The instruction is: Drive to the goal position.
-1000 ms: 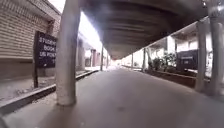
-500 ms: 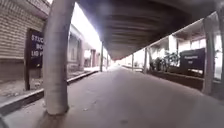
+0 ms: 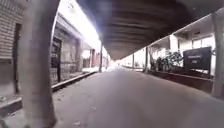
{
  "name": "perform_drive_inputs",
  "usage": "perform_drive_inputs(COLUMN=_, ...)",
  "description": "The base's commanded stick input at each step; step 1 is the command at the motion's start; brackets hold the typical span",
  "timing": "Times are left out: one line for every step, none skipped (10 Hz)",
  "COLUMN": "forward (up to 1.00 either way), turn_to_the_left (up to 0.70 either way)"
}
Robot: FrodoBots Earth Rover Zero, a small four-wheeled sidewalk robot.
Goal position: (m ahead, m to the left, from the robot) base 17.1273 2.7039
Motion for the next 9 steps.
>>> perform_drive_inputs(forward=0.70, turn_to_the_left=0.00)
perform_drive_inputs(forward=0.70, turn_to_the_left=0.00)
perform_drive_inputs(forward=0.70, turn_to_the_left=0.00)
perform_drive_inputs(forward=0.70, turn_to_the_left=0.00)
perform_drive_inputs(forward=0.70, turn_to_the_left=0.00)
perform_drive_inputs(forward=0.70, turn_to_the_left=0.00)
perform_drive_inputs(forward=0.70, turn_to_the_left=0.00)
perform_drive_inputs(forward=0.70, turn_to_the_left=0.00)
perform_drive_inputs(forward=0.70, turn_to_the_left=0.00)
